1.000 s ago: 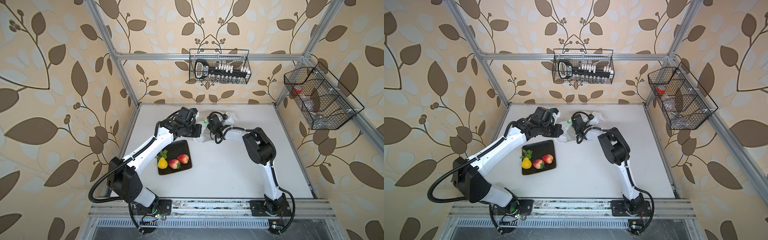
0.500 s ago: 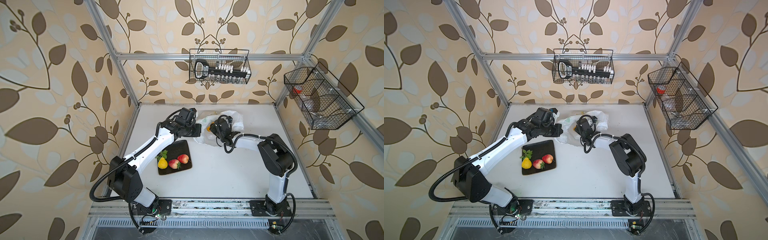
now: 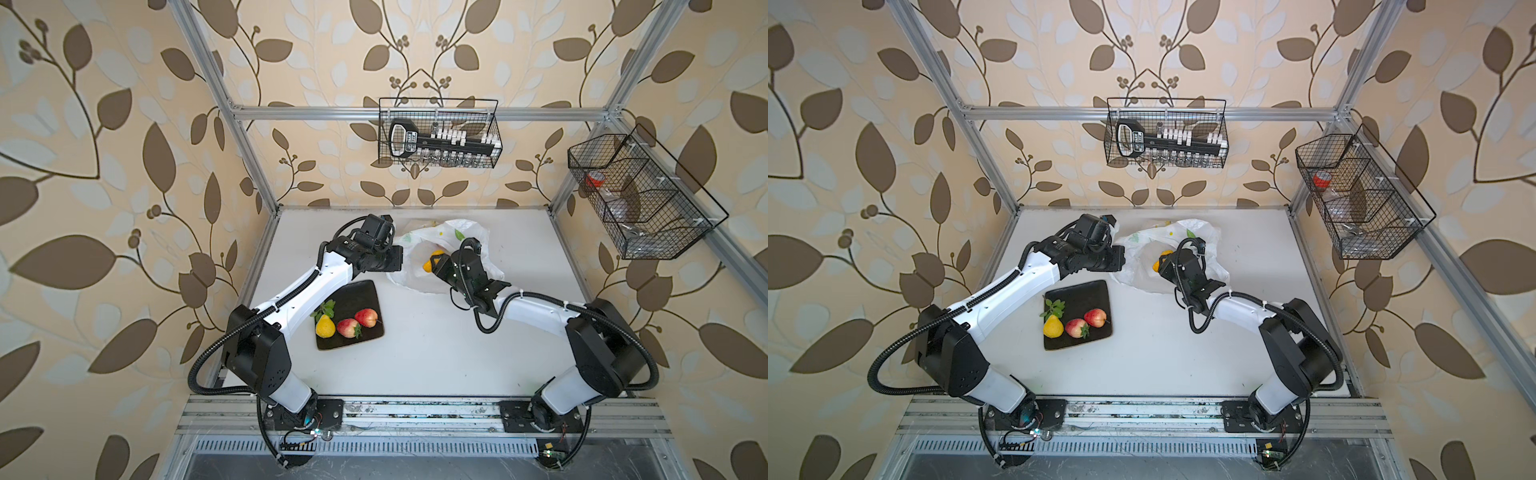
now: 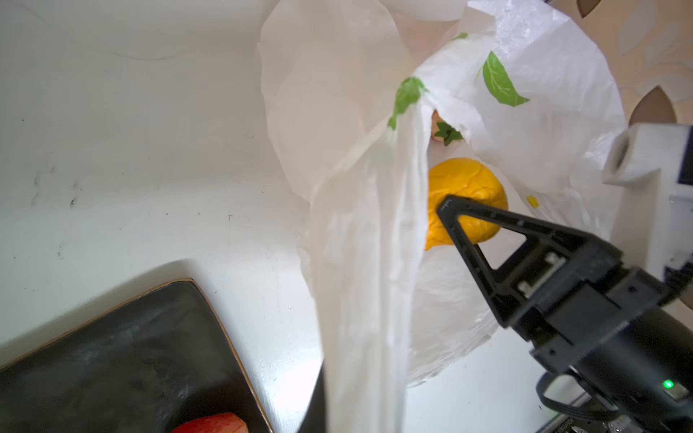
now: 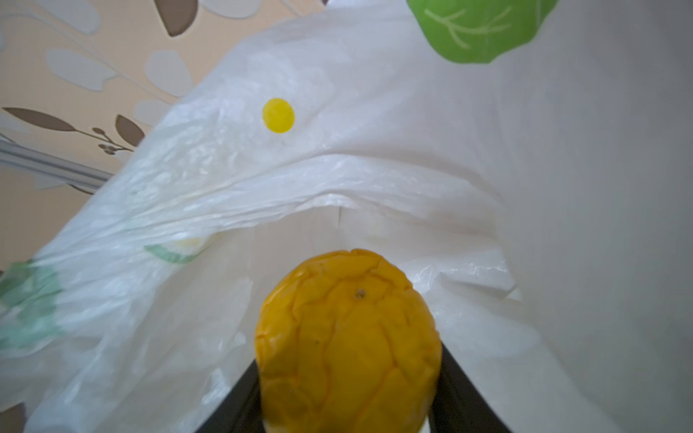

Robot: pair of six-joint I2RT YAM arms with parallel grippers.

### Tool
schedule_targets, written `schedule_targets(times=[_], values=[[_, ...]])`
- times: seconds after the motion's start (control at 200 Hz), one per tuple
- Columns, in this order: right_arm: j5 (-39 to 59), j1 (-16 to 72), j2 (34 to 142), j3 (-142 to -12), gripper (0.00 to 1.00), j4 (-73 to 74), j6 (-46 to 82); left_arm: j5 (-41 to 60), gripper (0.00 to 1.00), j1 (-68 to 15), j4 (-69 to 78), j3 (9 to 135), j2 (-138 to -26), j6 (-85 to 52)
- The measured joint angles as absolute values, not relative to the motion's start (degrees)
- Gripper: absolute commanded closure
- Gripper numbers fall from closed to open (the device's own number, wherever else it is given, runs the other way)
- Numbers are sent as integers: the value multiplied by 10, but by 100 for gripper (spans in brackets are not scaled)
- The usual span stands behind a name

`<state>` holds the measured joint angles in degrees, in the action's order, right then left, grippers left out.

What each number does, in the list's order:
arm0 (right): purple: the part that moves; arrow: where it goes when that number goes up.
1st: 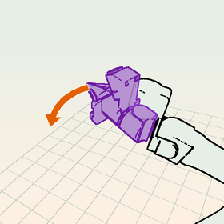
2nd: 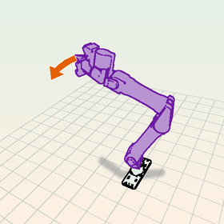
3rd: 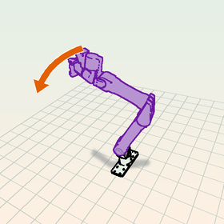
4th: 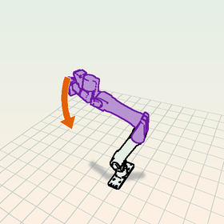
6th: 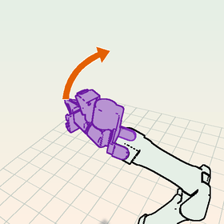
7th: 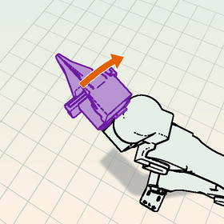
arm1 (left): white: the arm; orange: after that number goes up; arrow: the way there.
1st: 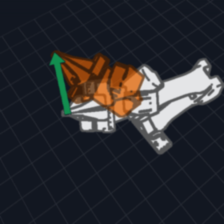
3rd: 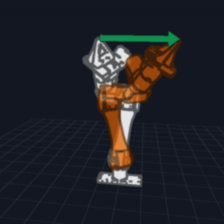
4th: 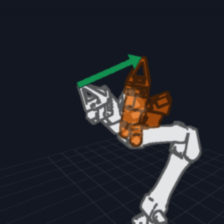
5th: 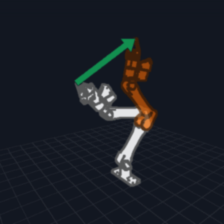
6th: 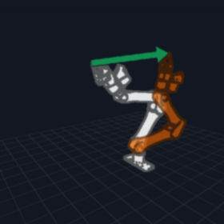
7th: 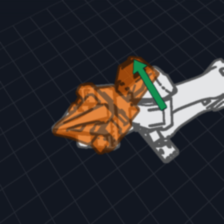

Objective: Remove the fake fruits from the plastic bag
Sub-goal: 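Grasp a yellow pear inside the bag with the right gripper and lift, then carry the yellow pear with the right gripper over the dark tray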

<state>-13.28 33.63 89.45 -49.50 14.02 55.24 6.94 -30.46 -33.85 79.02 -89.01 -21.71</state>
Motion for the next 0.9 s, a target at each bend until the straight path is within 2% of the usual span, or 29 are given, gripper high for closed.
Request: schedule_targets(times=[0.475, 0.72, 0.9], values=[[-53, 354, 758, -446, 59, 115, 419, 67, 100, -301, -339, 794, -913, -204], [-11, 411, 722, -446, 59, 99, 337, 59, 100, -279, -341, 817, -938, -179], [5, 449, 723, -446, 59, 92, 314, 62, 59, -266, -344, 842, -963, -160]])
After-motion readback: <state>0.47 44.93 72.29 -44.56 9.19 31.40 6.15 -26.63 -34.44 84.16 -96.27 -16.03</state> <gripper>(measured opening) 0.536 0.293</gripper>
